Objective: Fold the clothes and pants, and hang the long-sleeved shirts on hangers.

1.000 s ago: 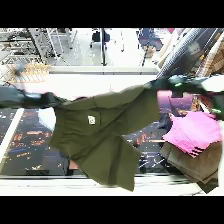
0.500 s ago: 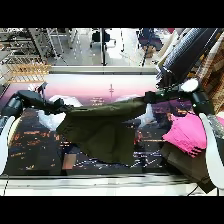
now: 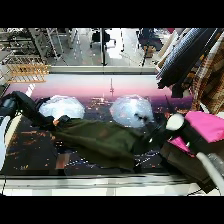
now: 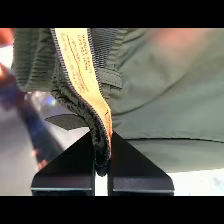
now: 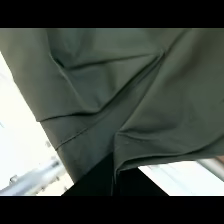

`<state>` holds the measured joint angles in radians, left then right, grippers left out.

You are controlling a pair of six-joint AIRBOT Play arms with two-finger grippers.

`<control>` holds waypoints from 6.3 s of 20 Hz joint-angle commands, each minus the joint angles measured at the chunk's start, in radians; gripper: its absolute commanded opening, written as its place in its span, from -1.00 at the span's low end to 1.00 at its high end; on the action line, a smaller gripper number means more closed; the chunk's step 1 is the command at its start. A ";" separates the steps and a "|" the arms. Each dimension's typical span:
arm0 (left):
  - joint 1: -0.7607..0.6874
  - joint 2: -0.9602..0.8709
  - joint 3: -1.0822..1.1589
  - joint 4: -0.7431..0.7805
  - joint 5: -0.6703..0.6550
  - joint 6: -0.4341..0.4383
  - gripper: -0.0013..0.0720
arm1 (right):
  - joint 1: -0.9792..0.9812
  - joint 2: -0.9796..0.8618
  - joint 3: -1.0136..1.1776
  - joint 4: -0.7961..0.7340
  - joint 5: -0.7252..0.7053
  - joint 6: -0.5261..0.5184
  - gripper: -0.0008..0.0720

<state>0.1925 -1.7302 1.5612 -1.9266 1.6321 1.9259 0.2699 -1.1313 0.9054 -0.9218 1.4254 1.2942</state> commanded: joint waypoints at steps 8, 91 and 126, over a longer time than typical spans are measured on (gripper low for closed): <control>0.058 -0.028 -0.003 0.041 0.032 -0.026 0.09 | -0.054 0.122 -0.276 0.001 -0.317 0.074 0.56; 0.050 0.378 -0.160 -0.258 -0.241 -0.010 -0.93 | 0.581 -0.797 0.779 -0.112 -0.676 0.158 -0.12; -0.255 -0.095 -0.161 -0.206 -0.323 0.027 -0.93 | 0.116 -0.974 0.750 0.508 -0.148 -0.094 -0.53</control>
<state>-0.0628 -1.8244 1.3998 -2.1304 1.3094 1.9526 0.3538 -2.0838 1.6562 -0.4545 1.2816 1.1790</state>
